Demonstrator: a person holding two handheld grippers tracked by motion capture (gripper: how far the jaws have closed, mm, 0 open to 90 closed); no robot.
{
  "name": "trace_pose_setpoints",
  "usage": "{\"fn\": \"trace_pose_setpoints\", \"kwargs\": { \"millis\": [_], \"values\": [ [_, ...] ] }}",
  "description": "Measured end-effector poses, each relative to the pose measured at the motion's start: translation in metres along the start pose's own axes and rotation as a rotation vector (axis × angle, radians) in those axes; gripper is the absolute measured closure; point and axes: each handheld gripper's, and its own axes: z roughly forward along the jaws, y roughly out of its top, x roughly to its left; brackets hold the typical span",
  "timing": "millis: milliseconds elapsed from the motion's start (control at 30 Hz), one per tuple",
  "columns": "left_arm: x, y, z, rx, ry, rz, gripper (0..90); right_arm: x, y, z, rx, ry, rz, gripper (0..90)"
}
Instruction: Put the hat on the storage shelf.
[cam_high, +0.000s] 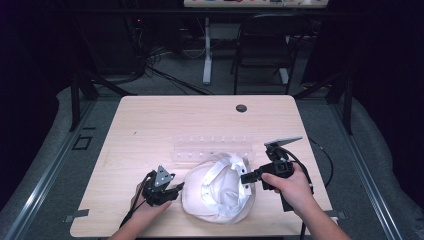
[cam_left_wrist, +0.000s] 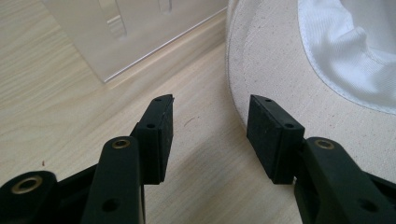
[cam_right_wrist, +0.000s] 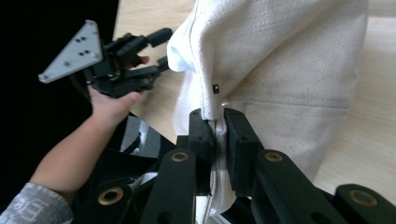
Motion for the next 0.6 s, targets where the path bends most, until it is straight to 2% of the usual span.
{"fn": "trace_pose_setpoints", "kwargs": {
  "millis": [133, 267, 300, 400, 600],
  "values": [
    [0.0013, -0.0001, -0.0007, -0.004, -0.001, -0.005, 51.3, -0.0033, -0.0010, -0.0019, -0.030, 0.079, 0.001, 82.3],
    [0.0026, -0.0001, -0.0013, -0.005, 0.000, -0.007, 51.3, -0.0038, -0.0015, -0.0034, -0.041, 0.102, -0.012, 82.3],
    [0.0031, -0.0002, -0.0014, -0.006, 0.002, -0.009, 51.2, -0.0035, -0.0024, -0.0036, -0.065, 0.132, -0.016, 82.4],
    [0.0037, -0.0004, -0.0015, -0.005, 0.005, -0.011, 51.2, -0.0034, -0.0032, -0.0047, -0.086, 0.175, -0.024, 82.4],
    [0.0035, -0.0005, -0.0016, -0.007, 0.003, -0.010, 51.1, -0.0014, -0.0045, -0.0064, -0.144, 0.237, -0.036, 82.3]
  ]
}}
